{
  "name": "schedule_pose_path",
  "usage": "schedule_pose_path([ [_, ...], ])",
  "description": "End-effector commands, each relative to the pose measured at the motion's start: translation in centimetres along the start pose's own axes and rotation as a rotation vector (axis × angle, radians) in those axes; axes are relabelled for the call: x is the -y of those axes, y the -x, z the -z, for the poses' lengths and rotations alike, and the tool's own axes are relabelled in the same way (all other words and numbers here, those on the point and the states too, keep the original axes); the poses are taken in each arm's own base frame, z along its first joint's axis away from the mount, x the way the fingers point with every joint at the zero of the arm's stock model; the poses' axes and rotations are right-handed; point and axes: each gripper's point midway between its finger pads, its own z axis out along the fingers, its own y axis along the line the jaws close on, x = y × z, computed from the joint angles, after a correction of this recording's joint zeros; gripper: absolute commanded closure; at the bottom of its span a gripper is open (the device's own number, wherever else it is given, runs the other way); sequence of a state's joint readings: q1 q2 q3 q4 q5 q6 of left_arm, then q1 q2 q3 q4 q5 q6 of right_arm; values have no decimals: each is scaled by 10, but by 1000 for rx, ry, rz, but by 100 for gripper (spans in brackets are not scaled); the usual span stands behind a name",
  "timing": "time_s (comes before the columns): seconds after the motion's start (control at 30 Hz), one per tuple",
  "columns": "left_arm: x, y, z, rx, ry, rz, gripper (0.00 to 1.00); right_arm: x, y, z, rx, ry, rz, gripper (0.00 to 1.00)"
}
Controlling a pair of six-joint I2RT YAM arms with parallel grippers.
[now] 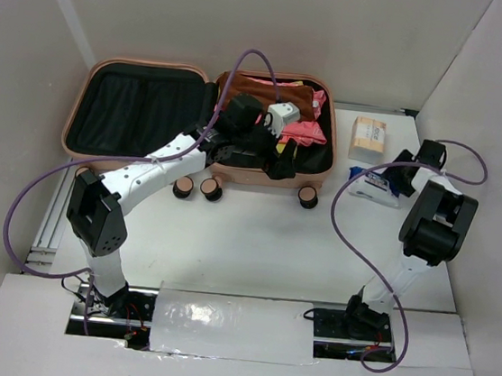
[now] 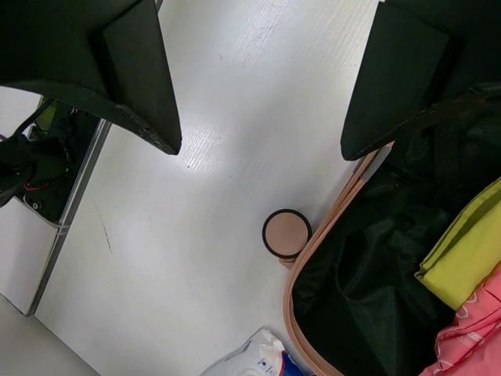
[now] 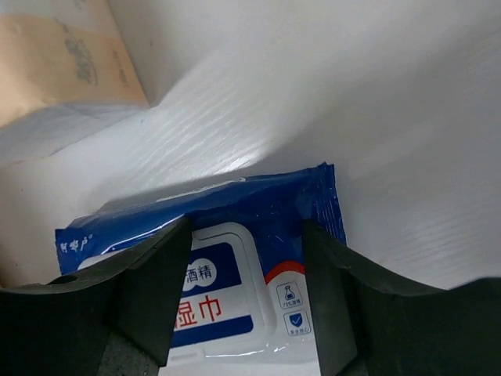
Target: Pack the luggage
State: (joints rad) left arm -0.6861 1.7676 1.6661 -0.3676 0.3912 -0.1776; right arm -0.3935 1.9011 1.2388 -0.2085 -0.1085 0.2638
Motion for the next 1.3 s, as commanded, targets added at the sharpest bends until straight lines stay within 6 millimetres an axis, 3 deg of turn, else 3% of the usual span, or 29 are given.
schedule_pose_path([
  [0.0, -2, 3, 3, 12, -2, -38, 5, -3, -56, -1, -175, -34, 51, 36],
  [0.13, -4, 5, 7, 22, -4, -37, 5, -4, -88, 22, -216, -89, 61, 37],
  [0.17, -4, 5, 7, 23, -4, -37, 5, 6, -108, 26, -251, -114, 61, 37],
  [0.23, -5, -1, 8, 12, -3, -32, 5, 6, -122, 36, -263, -112, 62, 37],
  [0.27, -3, -2, 8, 11, -14, -32, 5, 12, -145, 42, -314, -121, 45, 38],
  [0.5, 0, -16, 6, -15, -31, 8, 5, -7, -197, 78, -382, -57, 71, 39],
  [0.6, 10, -23, 2, -32, -41, 35, 5, -32, -200, 94, -347, -4, 132, 39],
  [0.67, 5, -35, -5, -60, -5, 68, 5, -45, -196, 105, -303, 16, 174, 37],
  [0.77, 5, -57, -15, -100, 38, 153, 6, -58, -205, 116, -315, 46, 225, 36],
  [0.87, -1, -75, -25, -97, 53, 228, 7, -69, -227, 126, -356, 98, 277, 36],
  [0.9, -4, -98, -28, -131, 62, 260, 7, -75, -229, 130, -352, 115, 287, 36],
  [0.97, -5, -119, -33, -151, 77, 308, 7, -85, -244, 136, -367, 132, 312, 36],
  [1.13, 0, -124, -47, -129, 98, 314, 7, -92, -278, 150, -403, 178, 358, 36],
  [1.27, 0, -151, -51, -179, 138, 366, 7, -113, -283, 163, -362, 274, 384, 32],
])
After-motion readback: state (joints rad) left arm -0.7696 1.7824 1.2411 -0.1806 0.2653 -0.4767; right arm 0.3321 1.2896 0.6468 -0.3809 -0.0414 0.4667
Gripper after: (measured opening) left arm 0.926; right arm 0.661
